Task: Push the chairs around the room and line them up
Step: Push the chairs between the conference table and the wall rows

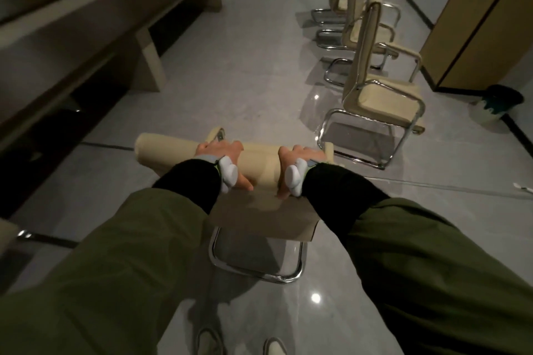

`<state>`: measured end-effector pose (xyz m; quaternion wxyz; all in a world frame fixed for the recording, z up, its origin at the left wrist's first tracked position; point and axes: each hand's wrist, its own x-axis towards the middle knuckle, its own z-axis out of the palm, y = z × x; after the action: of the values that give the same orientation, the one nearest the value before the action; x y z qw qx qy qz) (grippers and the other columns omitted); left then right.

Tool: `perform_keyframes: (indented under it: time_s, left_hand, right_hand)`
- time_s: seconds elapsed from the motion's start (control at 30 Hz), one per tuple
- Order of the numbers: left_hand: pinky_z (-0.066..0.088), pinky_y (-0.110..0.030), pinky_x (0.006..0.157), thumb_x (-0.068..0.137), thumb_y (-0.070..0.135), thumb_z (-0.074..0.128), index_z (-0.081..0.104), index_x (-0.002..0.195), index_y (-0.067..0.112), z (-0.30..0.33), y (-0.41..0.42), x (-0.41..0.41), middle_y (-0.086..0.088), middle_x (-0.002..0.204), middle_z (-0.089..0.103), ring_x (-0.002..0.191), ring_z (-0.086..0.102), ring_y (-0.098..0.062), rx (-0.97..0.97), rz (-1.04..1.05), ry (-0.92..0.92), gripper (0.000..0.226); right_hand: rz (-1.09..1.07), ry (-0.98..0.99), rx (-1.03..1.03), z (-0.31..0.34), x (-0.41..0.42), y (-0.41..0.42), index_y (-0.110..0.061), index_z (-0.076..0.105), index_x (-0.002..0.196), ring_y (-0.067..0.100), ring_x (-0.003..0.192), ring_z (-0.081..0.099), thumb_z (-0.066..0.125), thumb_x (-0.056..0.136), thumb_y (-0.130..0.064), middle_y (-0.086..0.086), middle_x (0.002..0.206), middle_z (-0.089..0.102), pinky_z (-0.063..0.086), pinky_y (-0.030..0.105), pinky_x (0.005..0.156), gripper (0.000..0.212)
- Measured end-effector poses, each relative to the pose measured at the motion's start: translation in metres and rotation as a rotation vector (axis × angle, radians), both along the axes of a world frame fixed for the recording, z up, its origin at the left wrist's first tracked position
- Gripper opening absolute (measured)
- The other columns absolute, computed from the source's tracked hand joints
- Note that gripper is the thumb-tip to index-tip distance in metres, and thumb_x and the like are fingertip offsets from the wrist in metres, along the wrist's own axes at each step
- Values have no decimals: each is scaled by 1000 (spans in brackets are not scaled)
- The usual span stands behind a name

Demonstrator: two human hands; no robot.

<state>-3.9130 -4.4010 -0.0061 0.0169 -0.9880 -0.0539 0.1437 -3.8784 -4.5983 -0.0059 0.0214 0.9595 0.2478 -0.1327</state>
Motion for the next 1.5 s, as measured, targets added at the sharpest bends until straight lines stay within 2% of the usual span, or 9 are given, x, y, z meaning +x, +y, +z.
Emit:
perform_keyframes:
  time_s: [0.13, 0.27, 0.37, 0.47, 0.6, 0.8, 0.97, 1.1, 1.5]
  left_hand:
    - [44, -43, 84, 41, 87, 71, 49, 114, 27, -3, -4, -22, -4, 114, 60, 107, 59, -32, -3, 81, -39, 97]
    - [42, -44, 93, 51, 82, 74, 48, 126, 26, -2, -13, -47, -5, 122, 58, 116, 56, -31, -9, 192, -37, 98]
    - [40, -45, 91, 48, 85, 71, 50, 120, 27, -6, -18, -70, -4, 121, 59, 114, 56, -31, -15, 256, -55, 95]
    - [38, -45, 90, 46, 87, 69, 51, 118, 28, -7, -23, -86, -5, 122, 60, 115, 55, -31, -30, 299, -50, 95]
    - [36, -43, 89, 53, 84, 72, 49, 124, 26, -8, -32, -115, -5, 124, 57, 117, 53, -30, -43, 336, -77, 94]
    - [33, -44, 91, 52, 82, 73, 48, 121, 25, -8, -54, -170, -5, 121, 57, 118, 51, -29, -70, 426, -81, 93]
    - [27, -41, 81, 55, 76, 75, 46, 107, 25, -15, -77, -207, -3, 109, 56, 110, 52, -28, -64, 464, -142, 78]
    - [31, -42, 87, 54, 68, 80, 47, 116, 25, -18, -89, -224, -3, 111, 55, 110, 51, -28, -36, 483, -151, 83]
    - [26, -38, 80, 57, 54, 82, 44, 113, 22, -13, -92, -223, -4, 115, 52, 107, 50, -29, -71, 608, -105, 75]
  right_hand:
    - [74, 27, -49, 8, -6, 1, -22, 46, 114, 35, 106, 54, 72, 62, -45, 9, 114, 51, 33, 47, 87, 63]
    - [129, 31, -55, 8, -12, 3, -24, 45, 114, 35, 105, 54, 68, 55, -46, 8, 113, 52, 37, 45, 90, 67]
    - [181, -9, -55, 3, -17, 3, -28, 46, 117, 34, 107, 53, 65, 56, -48, 8, 115, 54, 32, 58, 105, 66]
    - [238, -9, -84, 5, -22, 2, -29, 47, 122, 33, 114, 51, 74, 60, -50, 8, 119, 54, 28, 56, 109, 71]
    - [311, -37, -99, 8, -39, 1, -29, 47, 126, 33, 117, 52, 81, 59, -49, 8, 122, 53, 29, 47, 110, 77]
    - [383, -32, -110, 6, -74, -8, -31, 46, 126, 36, 115, 50, 84, 50, -49, 8, 122, 50, 38, 45, 95, 87]
    - [437, -50, -117, 1, -96, -22, -32, 42, 133, 35, 119, 48, 85, 55, -48, 9, 129, 49, 37, 46, 98, 91]
    - [482, -69, -146, 2, -106, -26, -33, 41, 134, 33, 120, 49, 90, 52, -51, 6, 129, 49, 36, 46, 99, 98]
    - [649, -81, -146, 2, -80, -9, -35, 40, 133, 33, 118, 49, 89, 51, -56, 6, 128, 49, 37, 46, 97, 98]
